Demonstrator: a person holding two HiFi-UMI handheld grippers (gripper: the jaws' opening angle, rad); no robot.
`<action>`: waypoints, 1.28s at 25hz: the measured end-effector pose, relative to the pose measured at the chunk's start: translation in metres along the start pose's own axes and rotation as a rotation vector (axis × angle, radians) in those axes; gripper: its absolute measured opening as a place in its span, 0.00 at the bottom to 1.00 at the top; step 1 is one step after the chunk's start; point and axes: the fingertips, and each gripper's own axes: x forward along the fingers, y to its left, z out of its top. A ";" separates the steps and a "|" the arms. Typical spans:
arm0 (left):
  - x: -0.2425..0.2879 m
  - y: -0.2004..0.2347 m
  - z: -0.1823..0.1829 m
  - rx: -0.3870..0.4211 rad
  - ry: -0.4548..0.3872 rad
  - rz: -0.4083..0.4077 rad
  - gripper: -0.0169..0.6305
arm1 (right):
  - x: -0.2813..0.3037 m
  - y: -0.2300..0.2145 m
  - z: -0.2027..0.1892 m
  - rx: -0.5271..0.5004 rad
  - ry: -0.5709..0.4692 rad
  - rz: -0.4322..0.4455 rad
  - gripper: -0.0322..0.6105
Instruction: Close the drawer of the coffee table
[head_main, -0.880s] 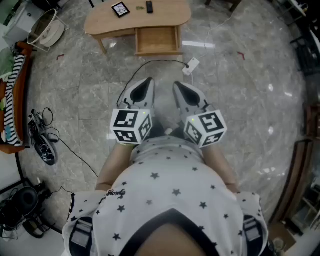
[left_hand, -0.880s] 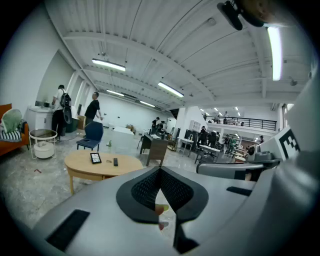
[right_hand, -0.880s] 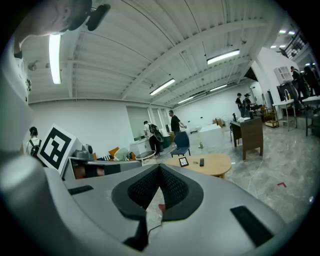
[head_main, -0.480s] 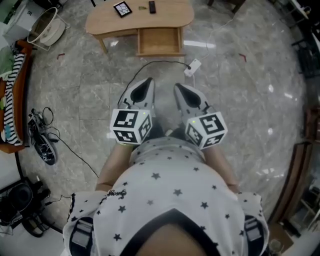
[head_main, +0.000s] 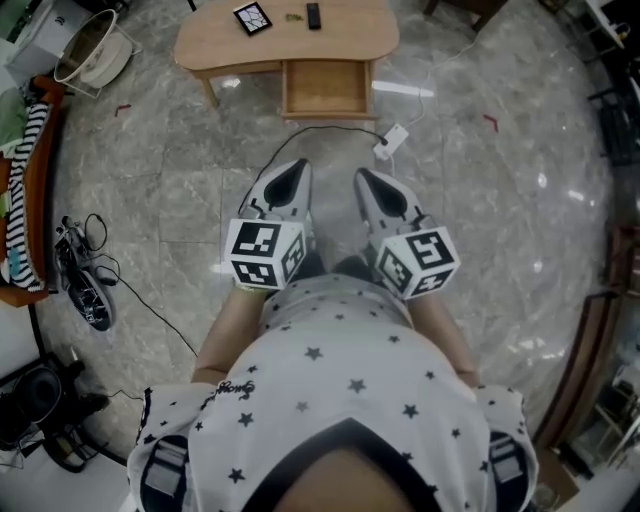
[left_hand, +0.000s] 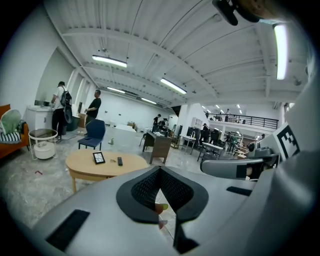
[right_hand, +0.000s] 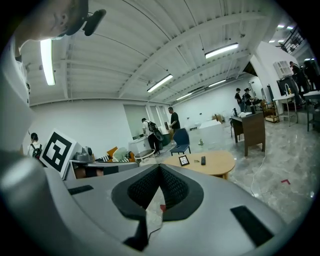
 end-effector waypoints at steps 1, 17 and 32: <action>0.004 0.005 0.001 -0.003 0.004 0.001 0.03 | 0.006 -0.003 0.002 0.003 -0.001 -0.006 0.06; 0.071 0.074 0.024 -0.011 0.059 -0.050 0.03 | 0.096 -0.031 0.022 0.055 0.014 -0.040 0.06; 0.110 0.137 0.036 -0.005 0.079 -0.044 0.03 | 0.149 -0.060 0.032 0.087 0.020 -0.125 0.06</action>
